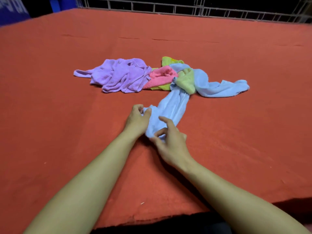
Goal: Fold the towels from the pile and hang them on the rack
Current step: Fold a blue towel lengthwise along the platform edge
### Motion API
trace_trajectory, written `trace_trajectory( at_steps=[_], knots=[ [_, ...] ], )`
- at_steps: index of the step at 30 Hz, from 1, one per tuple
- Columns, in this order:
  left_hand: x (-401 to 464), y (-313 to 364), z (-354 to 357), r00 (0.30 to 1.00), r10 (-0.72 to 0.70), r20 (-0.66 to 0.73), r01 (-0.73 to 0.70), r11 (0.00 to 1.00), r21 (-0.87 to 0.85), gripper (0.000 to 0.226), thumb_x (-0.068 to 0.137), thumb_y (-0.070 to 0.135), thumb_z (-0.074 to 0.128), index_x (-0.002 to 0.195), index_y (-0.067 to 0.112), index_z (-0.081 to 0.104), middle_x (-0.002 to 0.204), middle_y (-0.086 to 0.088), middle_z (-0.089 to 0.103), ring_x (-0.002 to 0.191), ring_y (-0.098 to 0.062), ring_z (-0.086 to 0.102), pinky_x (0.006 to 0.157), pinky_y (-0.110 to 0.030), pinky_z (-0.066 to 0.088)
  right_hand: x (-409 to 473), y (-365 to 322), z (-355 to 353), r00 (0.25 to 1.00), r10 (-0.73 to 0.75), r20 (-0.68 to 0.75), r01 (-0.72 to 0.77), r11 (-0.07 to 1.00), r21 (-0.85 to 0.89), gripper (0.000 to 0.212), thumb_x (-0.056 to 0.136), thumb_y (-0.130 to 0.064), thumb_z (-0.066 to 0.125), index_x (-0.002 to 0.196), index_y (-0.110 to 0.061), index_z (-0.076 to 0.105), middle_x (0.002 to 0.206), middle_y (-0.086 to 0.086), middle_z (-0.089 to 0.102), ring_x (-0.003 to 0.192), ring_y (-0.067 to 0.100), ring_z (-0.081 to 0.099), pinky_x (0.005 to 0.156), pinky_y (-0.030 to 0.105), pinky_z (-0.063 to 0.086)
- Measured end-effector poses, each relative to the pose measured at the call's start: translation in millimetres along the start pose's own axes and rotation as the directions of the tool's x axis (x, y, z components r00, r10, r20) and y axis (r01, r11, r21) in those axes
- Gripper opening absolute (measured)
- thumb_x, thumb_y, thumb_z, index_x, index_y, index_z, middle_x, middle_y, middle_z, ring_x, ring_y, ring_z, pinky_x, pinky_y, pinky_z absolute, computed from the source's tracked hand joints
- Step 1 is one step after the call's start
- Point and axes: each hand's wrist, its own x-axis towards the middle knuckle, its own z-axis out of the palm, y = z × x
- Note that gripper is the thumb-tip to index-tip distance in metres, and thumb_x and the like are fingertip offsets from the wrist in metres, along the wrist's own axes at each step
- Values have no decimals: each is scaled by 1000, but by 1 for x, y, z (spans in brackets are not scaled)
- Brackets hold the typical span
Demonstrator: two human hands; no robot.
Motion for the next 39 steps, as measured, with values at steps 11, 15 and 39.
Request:
trace_trajectory(
  at_steps=[11, 15, 39],
  knots=[
    [-37, -39, -87, 957, 88, 277, -200, 890, 410, 47, 83, 44, 71, 125, 29, 54, 94, 8, 63, 91, -17, 60, 77, -31, 45, -2, -44, 15, 988, -145, 50, 138, 982, 127, 36, 90, -29, 58, 126, -30, 54, 79, -10, 67, 69, 0, 57, 74, 27, 41],
    [-40, -54, -83, 969, 180, 169, -202, 971, 127, 57, 77, 38, 79, 127, 28, 53, 71, 11, 59, 66, -6, 55, 66, -27, 43, 46, -28, 11, 992, -60, -107, 66, 996, 57, 34, 92, -17, 55, 126, -19, 57, 92, -4, 66, 72, 7, 55, 77, 30, 44],
    [-37, -66, -82, 984, 167, -56, -176, 926, -333, 47, 72, 27, 77, 112, 42, 57, 80, 11, 72, 76, -5, 65, 70, -21, 51, 51, 29, -7, 945, 281, -169, -304, 943, -133, 55, 86, -20, 47, 140, -24, 38, 109, 2, 69, 113, 27, 59, 103, 44, 33]
  ],
)
